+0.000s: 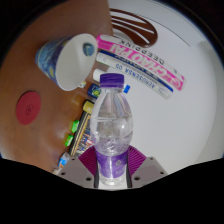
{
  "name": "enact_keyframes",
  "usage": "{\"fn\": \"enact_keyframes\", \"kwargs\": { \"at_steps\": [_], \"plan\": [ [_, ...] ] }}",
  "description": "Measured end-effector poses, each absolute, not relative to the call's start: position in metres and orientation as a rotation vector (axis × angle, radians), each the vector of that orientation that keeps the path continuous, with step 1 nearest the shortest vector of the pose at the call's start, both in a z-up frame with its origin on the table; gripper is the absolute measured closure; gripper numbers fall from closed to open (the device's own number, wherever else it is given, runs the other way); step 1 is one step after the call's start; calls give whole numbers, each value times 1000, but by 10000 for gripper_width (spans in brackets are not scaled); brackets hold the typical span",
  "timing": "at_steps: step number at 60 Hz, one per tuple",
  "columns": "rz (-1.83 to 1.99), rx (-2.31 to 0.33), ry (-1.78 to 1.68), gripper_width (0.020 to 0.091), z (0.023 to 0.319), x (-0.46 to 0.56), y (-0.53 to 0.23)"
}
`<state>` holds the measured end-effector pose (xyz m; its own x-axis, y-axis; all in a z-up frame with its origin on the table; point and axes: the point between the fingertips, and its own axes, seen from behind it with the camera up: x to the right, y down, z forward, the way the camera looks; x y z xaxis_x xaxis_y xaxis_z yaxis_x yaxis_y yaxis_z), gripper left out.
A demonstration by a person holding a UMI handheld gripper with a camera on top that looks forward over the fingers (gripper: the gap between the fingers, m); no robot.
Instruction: Pour water
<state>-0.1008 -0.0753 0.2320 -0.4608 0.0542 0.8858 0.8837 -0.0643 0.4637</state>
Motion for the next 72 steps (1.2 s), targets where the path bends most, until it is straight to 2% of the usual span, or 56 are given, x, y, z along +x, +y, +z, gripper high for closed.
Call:
{"fn": "enact_keyframes", "kwargs": {
  "at_steps": [9, 22, 34, 41, 46, 52, 58, 72],
  "plan": [
    [-1676, -909, -1698, 738, 221, -123, -72],
    [-1634, -988, -1704, 736, 216, -120, -75],
    [-1236, -1414, -1334, 739, 230, -103, -89],
    [-931, -1579, -1044, 739, 244, -105, -95],
    [-680, -1700, -810, 739, 241, -106, -99],
    [-371, -1822, -538, 740, 222, -105, -101],
    [-128, -1901, -335, 737, 188, -106, -100],
    [87, -1944, -196, 738, 110, -104, -91]
  ]
}}
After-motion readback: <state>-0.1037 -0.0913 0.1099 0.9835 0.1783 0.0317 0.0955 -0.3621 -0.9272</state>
